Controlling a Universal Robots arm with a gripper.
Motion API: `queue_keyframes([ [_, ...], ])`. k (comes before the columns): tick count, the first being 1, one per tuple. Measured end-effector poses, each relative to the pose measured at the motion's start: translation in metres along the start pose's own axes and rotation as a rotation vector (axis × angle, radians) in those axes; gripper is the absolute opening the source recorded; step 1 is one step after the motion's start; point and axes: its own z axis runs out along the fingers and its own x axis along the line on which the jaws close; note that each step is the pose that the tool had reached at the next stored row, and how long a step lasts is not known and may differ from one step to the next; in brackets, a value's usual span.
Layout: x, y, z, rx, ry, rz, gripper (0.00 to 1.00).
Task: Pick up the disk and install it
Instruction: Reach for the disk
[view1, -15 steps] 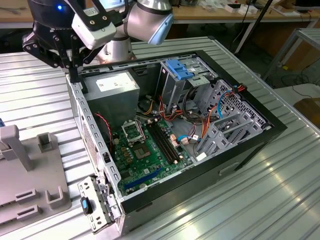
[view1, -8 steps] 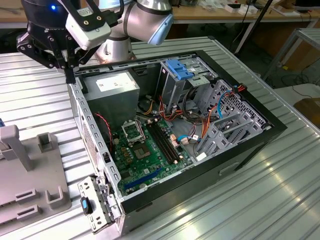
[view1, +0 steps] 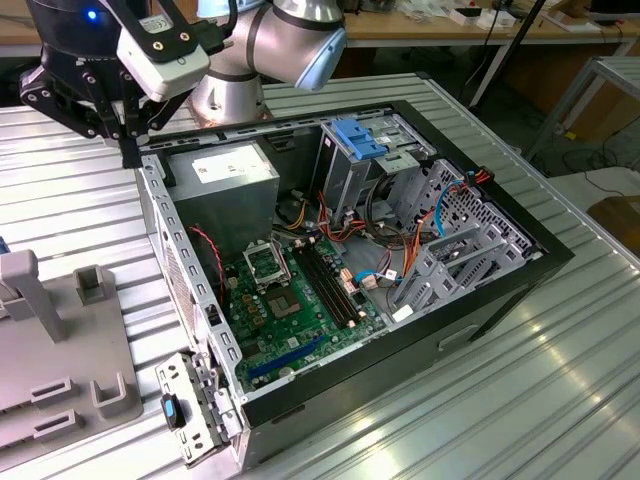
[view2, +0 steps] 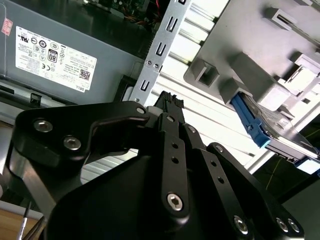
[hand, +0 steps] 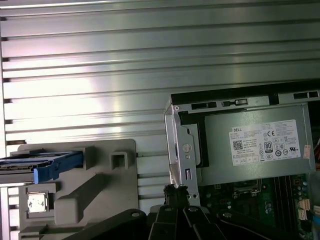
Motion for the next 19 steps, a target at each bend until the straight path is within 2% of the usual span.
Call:
queue_keyframes([
  [4, 0.0031, -0.0002, -0.0001, 0.0, 0.0001, 0.0, 0.11],
  [9, 0.0129, -0.001, -0.0003, -0.0001, 0.0002, 0.0, 0.11],
  [19, 0.0253, -0.0019, -0.0006, -0.0005, 0.0004, 0.0, 0.11],
])
